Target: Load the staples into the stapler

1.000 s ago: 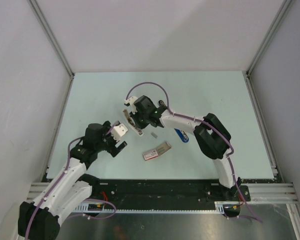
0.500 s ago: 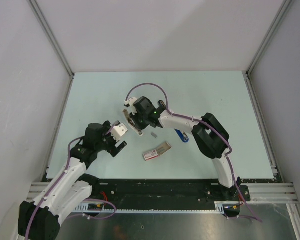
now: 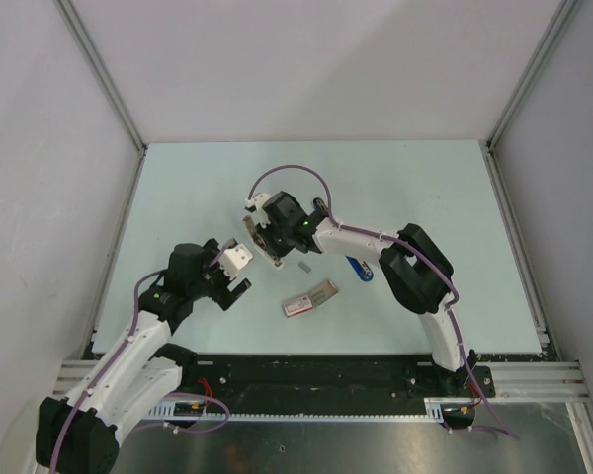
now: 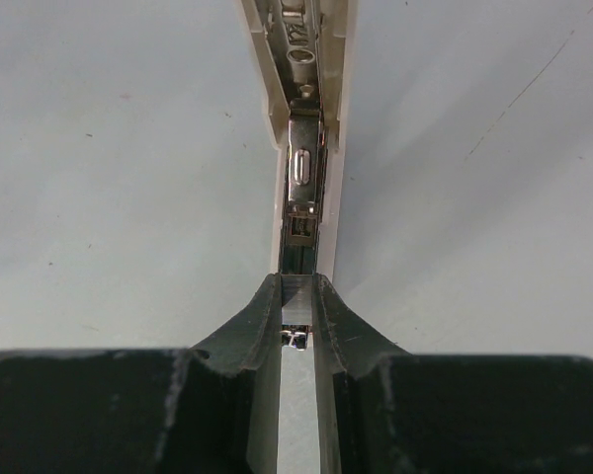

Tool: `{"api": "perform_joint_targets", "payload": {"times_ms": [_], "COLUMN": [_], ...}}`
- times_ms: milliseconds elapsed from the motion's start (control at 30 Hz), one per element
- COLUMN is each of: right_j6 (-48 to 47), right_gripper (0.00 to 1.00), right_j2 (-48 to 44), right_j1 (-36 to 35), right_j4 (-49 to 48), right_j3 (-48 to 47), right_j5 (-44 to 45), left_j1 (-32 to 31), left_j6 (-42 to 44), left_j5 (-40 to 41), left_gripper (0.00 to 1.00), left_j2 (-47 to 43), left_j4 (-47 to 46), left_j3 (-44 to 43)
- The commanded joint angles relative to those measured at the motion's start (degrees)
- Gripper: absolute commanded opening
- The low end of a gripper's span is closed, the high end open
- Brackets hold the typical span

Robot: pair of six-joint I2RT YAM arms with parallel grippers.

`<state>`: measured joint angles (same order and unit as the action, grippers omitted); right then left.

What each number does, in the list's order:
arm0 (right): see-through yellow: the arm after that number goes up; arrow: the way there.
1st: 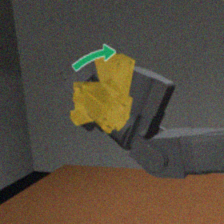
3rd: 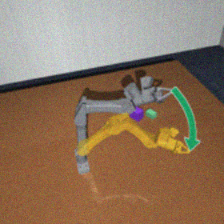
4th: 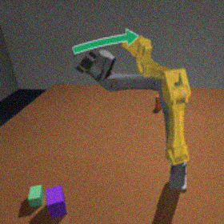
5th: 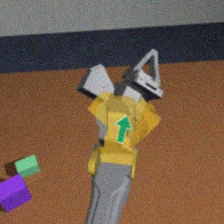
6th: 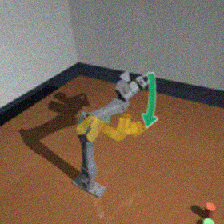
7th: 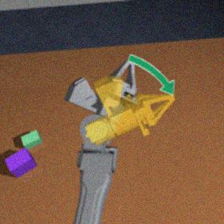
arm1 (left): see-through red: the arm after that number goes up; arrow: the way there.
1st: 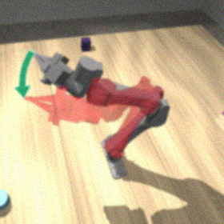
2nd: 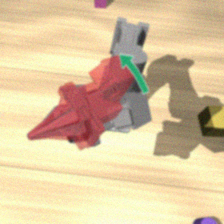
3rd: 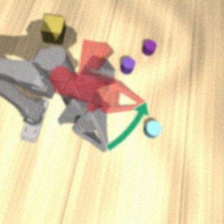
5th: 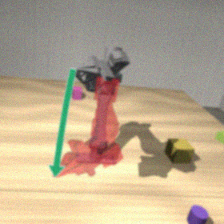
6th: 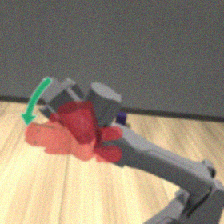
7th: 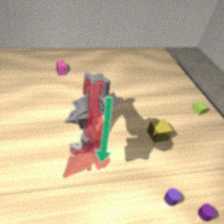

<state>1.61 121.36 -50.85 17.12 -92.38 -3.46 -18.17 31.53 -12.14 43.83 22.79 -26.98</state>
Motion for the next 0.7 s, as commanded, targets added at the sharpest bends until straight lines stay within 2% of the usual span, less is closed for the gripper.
{"api": "perform_joint_targets", "payload": {"times_ms": [0,667], "right_j6": [1.0,1.8], "right_gripper": [0.07,0.06], "right_j2": [0.0,0.7], "right_j1": [-0.3,-0.3], "right_j4": [-0.2,0.1], "right_j3": [-2.7,-3.3], "right_j5": [0.1,0.3], "left_j1": [0.6,0.7], "left_j6": [0.6,0.6], "left_j5": [-0.2,-0.3], "left_gripper": [1.0,0.99], "left_j2": [-0.4,-0.5], "left_j4": [-1.6,-1.6], "left_j3": [0.3,0.4]}}
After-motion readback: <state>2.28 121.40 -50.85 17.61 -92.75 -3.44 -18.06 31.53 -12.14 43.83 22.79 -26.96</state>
